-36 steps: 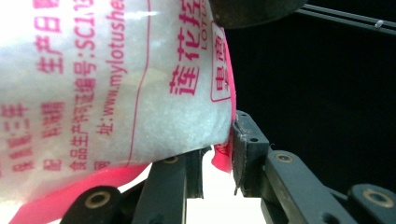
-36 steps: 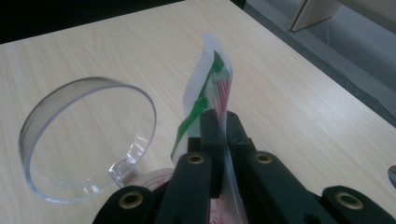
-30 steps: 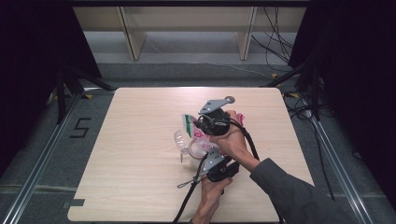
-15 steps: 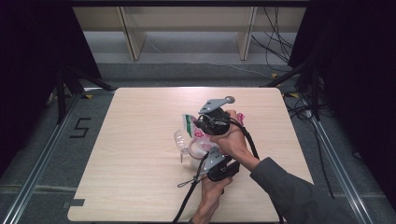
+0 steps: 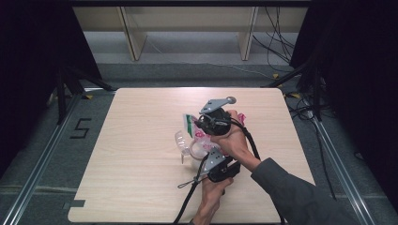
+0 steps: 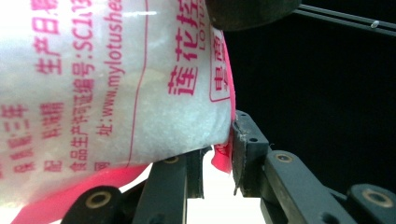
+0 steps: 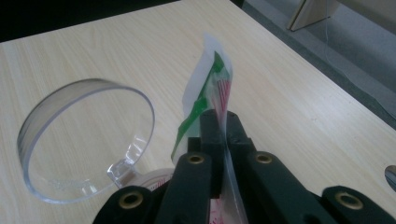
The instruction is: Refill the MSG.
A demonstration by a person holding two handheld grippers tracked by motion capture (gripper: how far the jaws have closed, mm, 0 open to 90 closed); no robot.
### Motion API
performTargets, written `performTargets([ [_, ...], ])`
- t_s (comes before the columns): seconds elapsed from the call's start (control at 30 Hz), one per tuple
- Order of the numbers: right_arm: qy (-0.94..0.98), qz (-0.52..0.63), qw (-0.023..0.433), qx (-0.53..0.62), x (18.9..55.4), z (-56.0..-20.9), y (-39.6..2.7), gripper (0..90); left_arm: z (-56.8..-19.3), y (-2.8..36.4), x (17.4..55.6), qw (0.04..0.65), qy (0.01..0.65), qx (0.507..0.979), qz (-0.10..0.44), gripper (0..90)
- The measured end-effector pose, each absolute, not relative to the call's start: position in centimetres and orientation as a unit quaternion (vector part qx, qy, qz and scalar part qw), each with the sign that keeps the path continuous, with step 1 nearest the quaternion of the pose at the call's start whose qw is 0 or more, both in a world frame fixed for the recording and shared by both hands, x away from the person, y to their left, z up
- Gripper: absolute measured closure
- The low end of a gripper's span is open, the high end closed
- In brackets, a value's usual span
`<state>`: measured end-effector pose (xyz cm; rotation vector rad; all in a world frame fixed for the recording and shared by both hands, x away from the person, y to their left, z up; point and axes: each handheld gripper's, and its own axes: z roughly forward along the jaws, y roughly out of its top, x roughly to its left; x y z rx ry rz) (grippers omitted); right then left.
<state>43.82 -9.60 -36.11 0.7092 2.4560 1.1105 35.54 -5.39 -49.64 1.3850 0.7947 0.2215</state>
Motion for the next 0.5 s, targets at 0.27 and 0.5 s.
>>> performTargets([
  [0.27,0.865,0.392,0.182,0.253,43.70,-36.41,-9.27,90.0,-49.69,-5.05,35.57,0.682,0.352,0.633,0.106,75.8],
  [0.5,0.870,0.385,0.178,0.252,43.73,-36.52,-9.25,90.0,-49.78,-5.34,35.56,0.693,0.357,0.618,0.100,75.8],
])
